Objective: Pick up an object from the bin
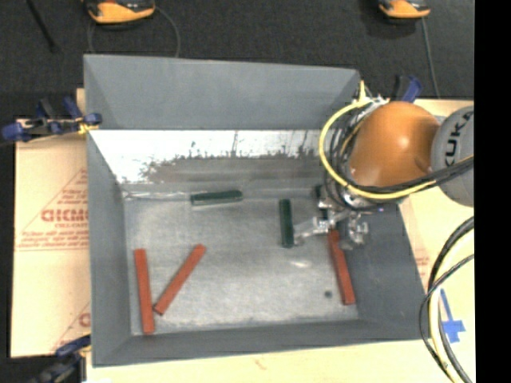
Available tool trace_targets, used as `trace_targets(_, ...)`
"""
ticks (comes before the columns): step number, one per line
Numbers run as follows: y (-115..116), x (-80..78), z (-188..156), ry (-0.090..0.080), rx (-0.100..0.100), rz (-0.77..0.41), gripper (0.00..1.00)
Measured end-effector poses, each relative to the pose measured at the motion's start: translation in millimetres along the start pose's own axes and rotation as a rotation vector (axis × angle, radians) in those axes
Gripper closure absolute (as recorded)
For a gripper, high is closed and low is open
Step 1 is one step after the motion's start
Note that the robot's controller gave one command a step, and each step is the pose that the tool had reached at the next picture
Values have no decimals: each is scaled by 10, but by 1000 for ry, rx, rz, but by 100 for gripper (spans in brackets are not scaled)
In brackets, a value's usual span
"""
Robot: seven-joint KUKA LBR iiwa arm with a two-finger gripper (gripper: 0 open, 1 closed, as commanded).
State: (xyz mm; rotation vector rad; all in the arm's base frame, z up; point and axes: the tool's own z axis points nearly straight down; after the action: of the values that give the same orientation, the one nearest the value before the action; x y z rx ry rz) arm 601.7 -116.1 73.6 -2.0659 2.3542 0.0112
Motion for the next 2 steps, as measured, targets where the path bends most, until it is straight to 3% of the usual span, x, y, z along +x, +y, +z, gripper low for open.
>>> trace_targets(1, -11, 69, -4, 10, 6, 3, 100)
trace_targets(2, 62, 133, -1305, 12, 10, -17, 100)
